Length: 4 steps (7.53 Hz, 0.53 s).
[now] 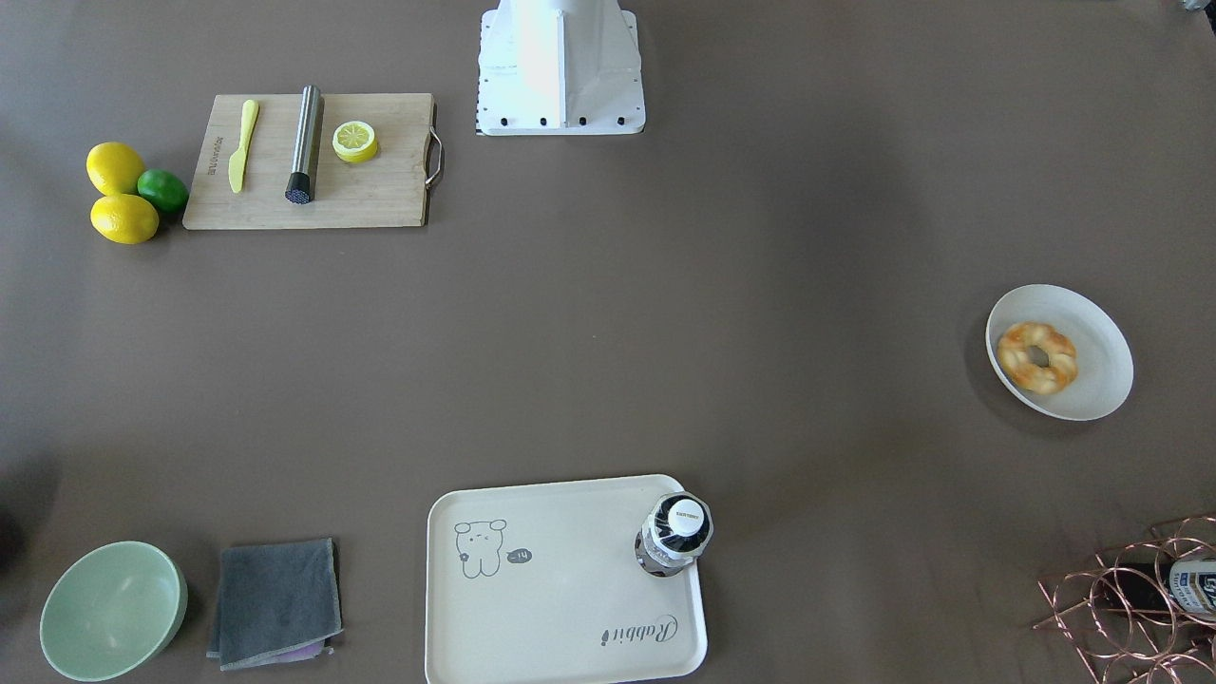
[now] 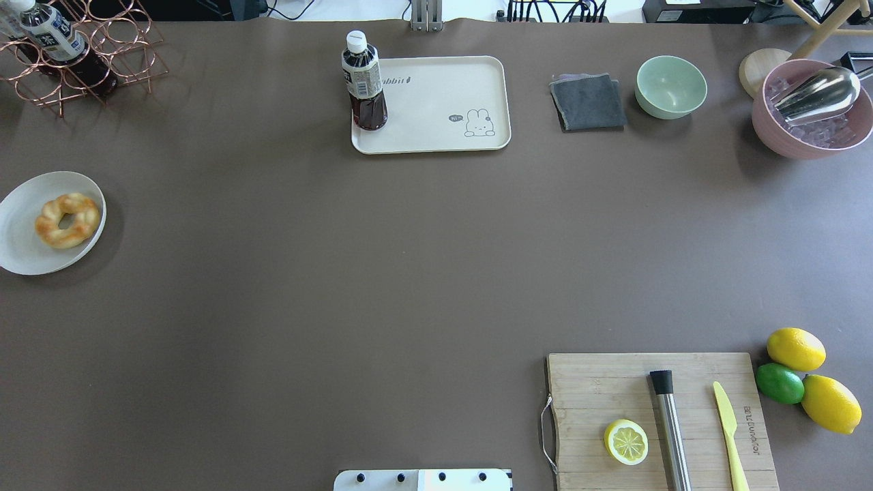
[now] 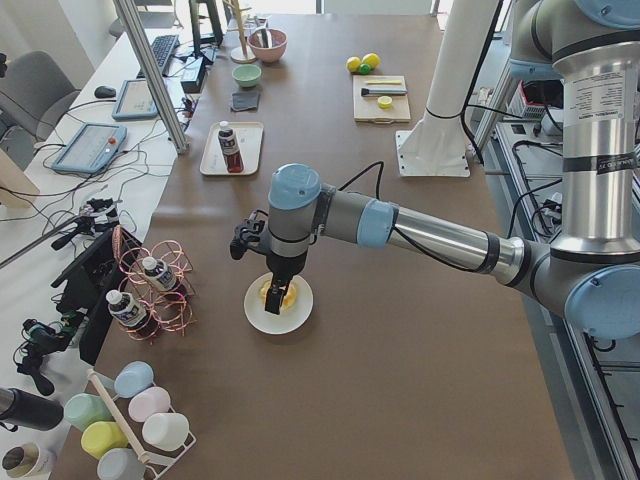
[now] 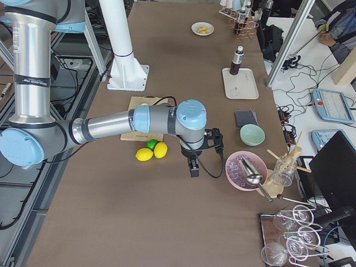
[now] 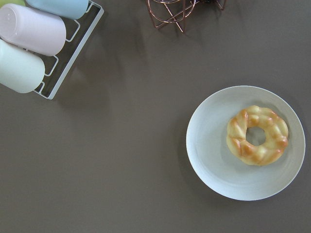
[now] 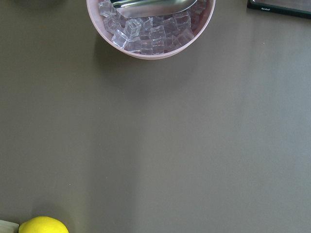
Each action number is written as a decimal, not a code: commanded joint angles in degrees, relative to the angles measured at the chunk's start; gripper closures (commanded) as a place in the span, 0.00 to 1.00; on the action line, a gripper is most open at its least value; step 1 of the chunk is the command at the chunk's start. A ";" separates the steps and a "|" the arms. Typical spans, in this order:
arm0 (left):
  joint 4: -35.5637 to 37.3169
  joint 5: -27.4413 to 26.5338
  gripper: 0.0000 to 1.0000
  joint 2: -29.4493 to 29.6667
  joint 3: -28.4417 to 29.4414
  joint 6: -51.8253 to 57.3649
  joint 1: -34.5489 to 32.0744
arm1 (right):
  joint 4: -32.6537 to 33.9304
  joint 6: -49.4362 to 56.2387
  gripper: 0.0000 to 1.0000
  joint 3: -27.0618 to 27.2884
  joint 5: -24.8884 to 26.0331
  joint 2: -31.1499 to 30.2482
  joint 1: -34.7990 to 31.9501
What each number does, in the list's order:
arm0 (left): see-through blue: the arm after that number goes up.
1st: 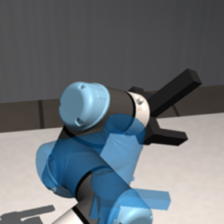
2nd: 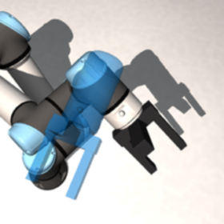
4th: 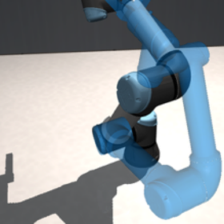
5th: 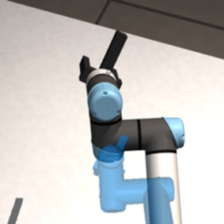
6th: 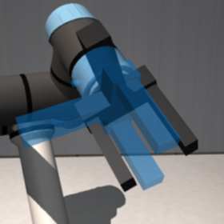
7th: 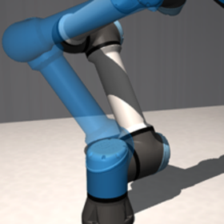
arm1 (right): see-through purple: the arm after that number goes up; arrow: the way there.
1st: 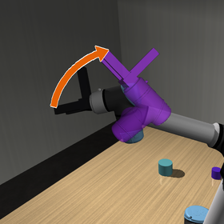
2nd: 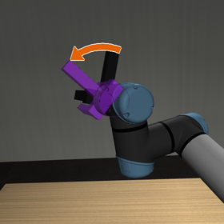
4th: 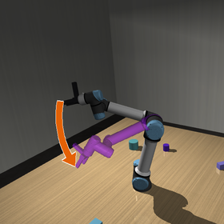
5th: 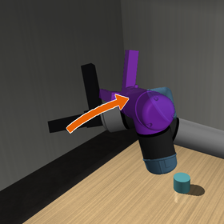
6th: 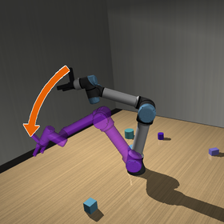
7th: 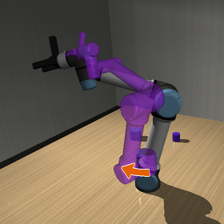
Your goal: Place donut on tray
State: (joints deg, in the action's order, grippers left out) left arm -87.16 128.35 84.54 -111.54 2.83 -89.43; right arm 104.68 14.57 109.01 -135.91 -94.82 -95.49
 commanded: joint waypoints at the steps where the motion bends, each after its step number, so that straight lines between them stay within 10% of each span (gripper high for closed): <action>1: -1.07 0.15 0.02 -2.00 -2.52 -0.01 0.13 | 0.00 0.02 0.00 -0.28 0.55 -0.54 -2.05; 4: -1.61 -0.56 0.02 -2.72 -1.31 -0.10 0.22 | -0.17 0.20 0.00 -1.34 0.12 -1.69 -2.07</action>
State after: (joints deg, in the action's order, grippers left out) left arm -88.61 128.17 82.31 -112.90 2.78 -89.16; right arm 104.56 14.72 107.94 -135.56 -96.00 -97.44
